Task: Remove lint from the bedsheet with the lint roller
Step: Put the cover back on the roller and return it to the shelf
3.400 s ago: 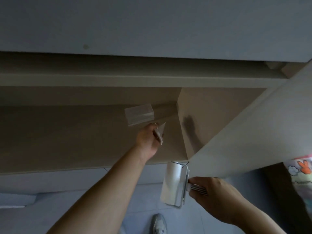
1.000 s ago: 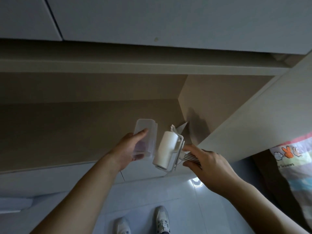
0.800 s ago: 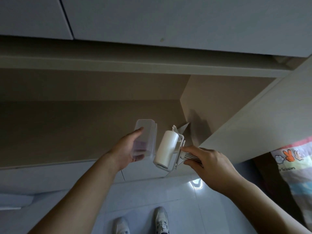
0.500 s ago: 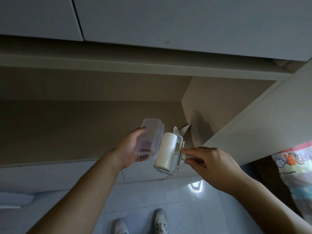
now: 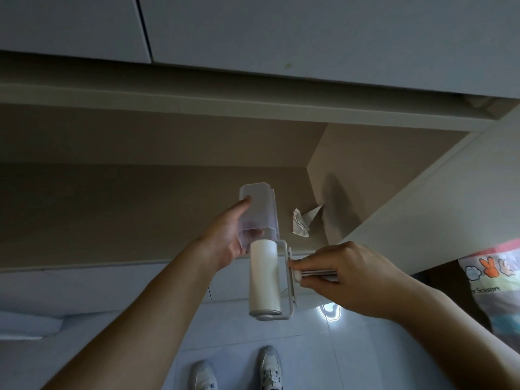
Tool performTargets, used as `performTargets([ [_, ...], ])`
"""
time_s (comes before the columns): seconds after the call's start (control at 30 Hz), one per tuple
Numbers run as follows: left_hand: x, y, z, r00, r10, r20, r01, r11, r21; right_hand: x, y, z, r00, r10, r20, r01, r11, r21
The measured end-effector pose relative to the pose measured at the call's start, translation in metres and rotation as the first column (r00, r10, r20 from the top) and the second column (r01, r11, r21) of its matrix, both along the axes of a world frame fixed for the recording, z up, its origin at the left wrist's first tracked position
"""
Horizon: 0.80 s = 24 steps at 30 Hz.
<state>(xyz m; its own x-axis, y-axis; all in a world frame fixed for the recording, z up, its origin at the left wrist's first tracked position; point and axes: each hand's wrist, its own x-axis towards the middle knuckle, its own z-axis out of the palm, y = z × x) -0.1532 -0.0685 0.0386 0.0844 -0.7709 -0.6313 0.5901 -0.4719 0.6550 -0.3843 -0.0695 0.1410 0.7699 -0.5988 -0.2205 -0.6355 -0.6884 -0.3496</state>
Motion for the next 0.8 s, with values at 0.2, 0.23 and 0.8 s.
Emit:
performTargets([
  [0.2,-0.008,0.009,-0.001,0.991,-0.136,-0.009,0.135,0.988,-0.080,0.001,-0.005,-0.003,1.000,0.023,-0.006,-0.023,0.998,-0.051],
  [0.23,-0.009,0.010,0.000,0.989,-0.144,0.008,0.144,0.985,-0.093,0.001,-0.006,-0.004,1.000,0.025,-0.014,-0.025,0.998,-0.051],
  [0.8,-0.014,0.013,-0.009,0.974,-0.165,0.156,0.184,0.976,-0.116,0.002,-0.011,-0.011,0.998,-0.020,-0.064,0.017,0.999,-0.050],
])
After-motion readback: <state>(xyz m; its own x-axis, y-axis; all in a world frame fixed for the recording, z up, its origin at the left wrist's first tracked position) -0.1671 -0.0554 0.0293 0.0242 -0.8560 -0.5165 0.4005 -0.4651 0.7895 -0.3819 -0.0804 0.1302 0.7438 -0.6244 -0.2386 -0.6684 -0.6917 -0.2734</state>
